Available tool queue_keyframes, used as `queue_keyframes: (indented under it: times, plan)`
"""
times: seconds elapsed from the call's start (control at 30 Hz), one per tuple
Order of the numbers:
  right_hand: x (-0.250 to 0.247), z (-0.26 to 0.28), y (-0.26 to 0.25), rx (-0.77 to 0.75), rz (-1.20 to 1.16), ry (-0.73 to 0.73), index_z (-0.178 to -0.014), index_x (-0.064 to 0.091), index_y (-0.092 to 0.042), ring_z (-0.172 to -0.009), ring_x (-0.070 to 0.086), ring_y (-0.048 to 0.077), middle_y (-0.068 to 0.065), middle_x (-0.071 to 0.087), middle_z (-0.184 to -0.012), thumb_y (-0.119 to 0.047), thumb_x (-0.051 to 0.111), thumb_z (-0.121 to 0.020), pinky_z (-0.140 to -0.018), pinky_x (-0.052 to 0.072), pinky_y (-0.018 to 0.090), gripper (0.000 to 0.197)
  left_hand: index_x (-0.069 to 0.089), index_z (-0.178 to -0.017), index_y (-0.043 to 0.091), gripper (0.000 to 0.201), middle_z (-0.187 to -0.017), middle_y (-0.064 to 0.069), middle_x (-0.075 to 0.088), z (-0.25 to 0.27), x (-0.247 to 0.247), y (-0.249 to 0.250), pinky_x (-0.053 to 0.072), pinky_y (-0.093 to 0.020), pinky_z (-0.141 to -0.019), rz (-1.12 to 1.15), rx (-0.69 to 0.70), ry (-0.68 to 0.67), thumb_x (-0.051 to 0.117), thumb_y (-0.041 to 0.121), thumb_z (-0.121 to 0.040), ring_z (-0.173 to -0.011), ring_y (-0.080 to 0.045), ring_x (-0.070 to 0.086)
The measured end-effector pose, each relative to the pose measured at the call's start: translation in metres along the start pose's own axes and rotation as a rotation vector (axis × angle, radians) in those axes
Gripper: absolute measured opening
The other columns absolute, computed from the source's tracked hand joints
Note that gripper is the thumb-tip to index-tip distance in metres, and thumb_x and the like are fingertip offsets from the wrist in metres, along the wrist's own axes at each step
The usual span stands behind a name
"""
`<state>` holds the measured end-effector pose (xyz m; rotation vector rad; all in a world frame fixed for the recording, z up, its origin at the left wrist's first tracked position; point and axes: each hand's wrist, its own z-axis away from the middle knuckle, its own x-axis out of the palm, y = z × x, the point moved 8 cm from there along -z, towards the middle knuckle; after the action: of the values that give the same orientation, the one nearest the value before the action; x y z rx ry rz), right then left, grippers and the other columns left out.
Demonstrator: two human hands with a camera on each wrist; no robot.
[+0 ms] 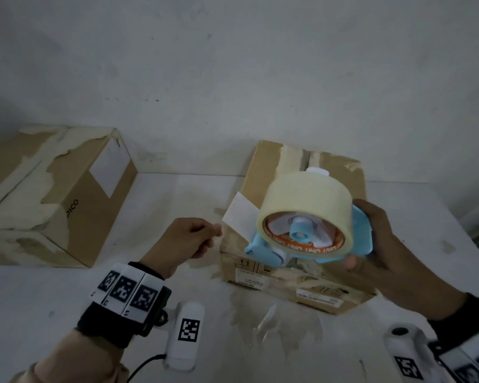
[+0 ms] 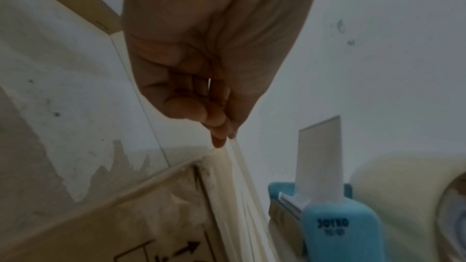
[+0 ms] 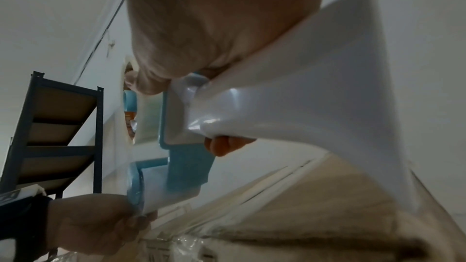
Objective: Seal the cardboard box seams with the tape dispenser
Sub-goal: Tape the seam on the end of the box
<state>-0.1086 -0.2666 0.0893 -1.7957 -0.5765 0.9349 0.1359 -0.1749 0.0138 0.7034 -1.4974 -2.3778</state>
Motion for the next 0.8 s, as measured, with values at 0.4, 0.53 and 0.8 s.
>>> queue_keyframes:
  times: [0.4, 0.53, 0.8]
  plan:
    - [0.01, -0.009, 0.005, 0.044, 0.128, -0.029, -0.127, 0.026, -0.037, -0.101, 0.056, -0.005, -0.032, 0.05, -0.111, -0.073, 0.059, -0.064, -0.077, 0.051, 0.012, 0.079, 0.065, -0.067, 0.01, 0.026, -0.054, -0.003, 0.053, -0.004, -0.001, -0.016, 0.038, -0.011, -0.04, 0.024, -0.003, 0.003, 0.055, 0.014, -0.091, -0.034, -0.001, 0.042]
    - [0.009, -0.009, 0.015, 0.101, 0.156, -0.039, -0.131, 0.025, -0.03, -0.101, 0.059, 0.002, -0.024, 0.052, -0.113, -0.075, 0.06, -0.061, -0.08, 0.055, 0.027, 0.09, 0.065, -0.068, 0.01, 0.025, -0.057, -0.004, 0.053, -0.007, 0.0, -0.023, 0.039, -0.011, -0.041, 0.009, -0.014, -0.007, 0.054, 0.015, -0.091, -0.034, 0.0, 0.042]
    - [0.012, -0.007, 0.022, 0.152, 0.237, -0.063, -0.123, 0.019, -0.055, -0.098, 0.063, 0.014, -0.022, 0.053, -0.115, -0.08, 0.056, -0.059, -0.074, 0.057, 0.041, 0.078, 0.059, -0.072, 0.009, 0.02, -0.063, -0.005, 0.059, -0.012, 0.013, -0.051, 0.043, -0.014, -0.043, 0.099, -0.143, 0.02, 0.058, 0.02, -0.089, -0.042, -0.005, 0.046]
